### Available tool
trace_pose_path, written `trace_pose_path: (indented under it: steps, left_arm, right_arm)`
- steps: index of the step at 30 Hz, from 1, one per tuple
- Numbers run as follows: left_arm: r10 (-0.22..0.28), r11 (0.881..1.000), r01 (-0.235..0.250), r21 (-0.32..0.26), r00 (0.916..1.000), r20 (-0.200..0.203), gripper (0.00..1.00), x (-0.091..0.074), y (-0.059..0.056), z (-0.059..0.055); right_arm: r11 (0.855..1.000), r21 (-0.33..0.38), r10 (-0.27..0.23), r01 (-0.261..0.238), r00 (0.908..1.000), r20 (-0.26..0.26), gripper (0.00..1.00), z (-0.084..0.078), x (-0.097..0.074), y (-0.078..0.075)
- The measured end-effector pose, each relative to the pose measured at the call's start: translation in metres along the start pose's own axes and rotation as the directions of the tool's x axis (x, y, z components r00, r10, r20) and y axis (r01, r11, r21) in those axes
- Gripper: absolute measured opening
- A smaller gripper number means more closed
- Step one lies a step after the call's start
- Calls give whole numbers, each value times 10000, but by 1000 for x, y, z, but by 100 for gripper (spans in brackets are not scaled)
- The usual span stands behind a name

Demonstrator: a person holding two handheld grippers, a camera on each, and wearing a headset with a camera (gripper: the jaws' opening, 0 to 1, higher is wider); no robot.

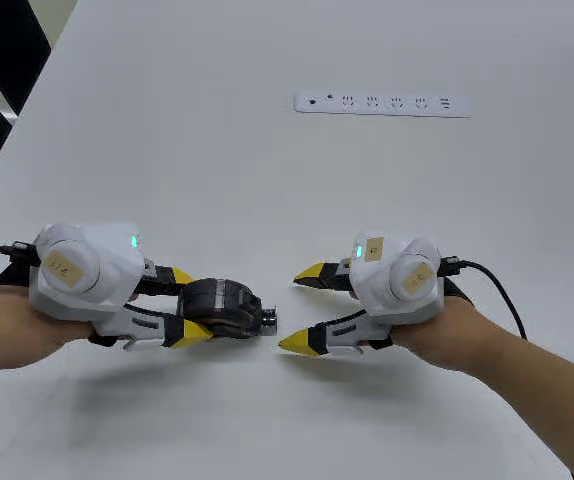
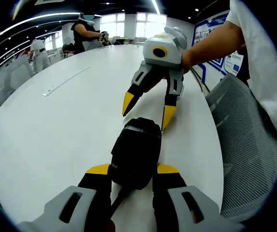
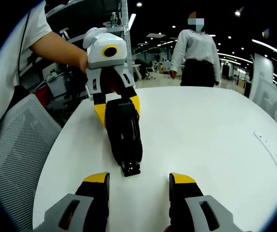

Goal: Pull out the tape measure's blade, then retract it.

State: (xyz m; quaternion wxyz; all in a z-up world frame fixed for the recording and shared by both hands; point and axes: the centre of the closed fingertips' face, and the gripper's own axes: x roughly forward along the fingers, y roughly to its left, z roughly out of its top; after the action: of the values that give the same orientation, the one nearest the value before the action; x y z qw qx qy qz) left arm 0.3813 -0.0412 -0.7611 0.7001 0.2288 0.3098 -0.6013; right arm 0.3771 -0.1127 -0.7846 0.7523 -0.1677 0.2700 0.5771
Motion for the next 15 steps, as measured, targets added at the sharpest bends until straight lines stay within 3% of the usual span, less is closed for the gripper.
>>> trace_pose_path:
  steps: [8,15]
  left_arm:
    - [-1,10000,1,33,10000,-26,27,1,0,-1]
    - [-29,10000,30,52,10000,-47,27,1,0,-1]
  right_arm:
    - [9979,-517,393,-392,9992,7,31,2,11,4]
    - [9938,-922,612,-617,9981,-78,26,1,17,8]
